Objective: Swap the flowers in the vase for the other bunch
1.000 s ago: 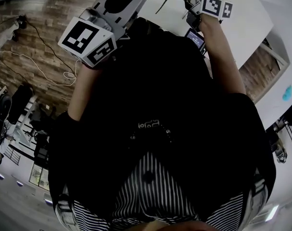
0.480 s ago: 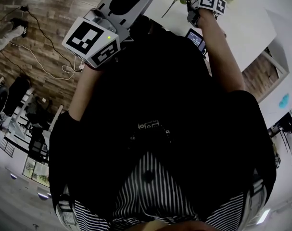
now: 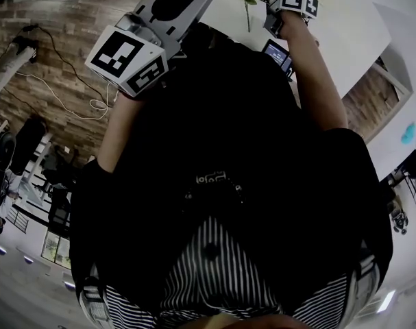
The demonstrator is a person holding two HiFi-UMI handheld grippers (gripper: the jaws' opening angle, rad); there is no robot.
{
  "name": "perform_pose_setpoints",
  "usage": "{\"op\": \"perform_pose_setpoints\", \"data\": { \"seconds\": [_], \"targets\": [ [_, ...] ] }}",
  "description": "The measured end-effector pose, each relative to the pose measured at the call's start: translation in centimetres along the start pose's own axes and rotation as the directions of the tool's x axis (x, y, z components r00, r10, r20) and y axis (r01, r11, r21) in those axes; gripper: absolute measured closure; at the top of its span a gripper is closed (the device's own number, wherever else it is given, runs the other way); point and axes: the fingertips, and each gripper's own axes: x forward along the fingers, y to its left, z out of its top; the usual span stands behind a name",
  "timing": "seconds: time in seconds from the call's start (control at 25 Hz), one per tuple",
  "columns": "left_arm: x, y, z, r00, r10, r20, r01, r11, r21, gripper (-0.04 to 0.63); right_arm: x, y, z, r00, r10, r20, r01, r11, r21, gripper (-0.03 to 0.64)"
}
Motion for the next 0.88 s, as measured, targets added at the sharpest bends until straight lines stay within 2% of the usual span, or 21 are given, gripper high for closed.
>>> {"op": "perform_pose_setpoints", "data": {
  "seconds": [0.24,0.32,0.48,0.56,0.68,0.88],
  "targets": [
    [1.6,-0.5,0.0,0.999,-0.049,-0.012,0.049,0.999,0.007,0.589,-3.2,-0.8,0.8,0.995,-0.062,0.073,0.062,0.998,0.004,0.408],
    [2.1,-0.7,0.1,0.998,-0.065,-0.016,0.065,0.998,0.010,0.589,-4.5,-1.4,1.6,0.986,-0.109,0.122,0.108,0.994,0.018,0.404],
    [3.0,-1.3,0.2,0.995,-0.093,-0.024,0.093,0.996,0.015,0.589,-7.0,-4.5,2.8,0.952,-0.247,0.182,0.238,0.969,0.066,0.350],
    [3.3,-1.3,0.1,0.995,-0.100,-0.026,0.101,0.995,0.014,0.589,-7.7,-6.2,3.0,0.934,-0.306,0.185,0.291,0.951,0.100,0.350],
    [3.6,-0.8,0.1,0.995,-0.100,-0.029,0.101,0.995,0.005,0.589,-7.5,-8.1,3.2,0.924,-0.349,0.157,0.325,0.933,0.156,0.350],
    [3.5,-0.6,-0.1,0.994,-0.105,-0.027,0.105,0.994,-0.013,0.589,-7.1,-10.9,2.8,0.889,-0.445,0.110,0.423,0.889,0.176,0.350]
  ]
}}
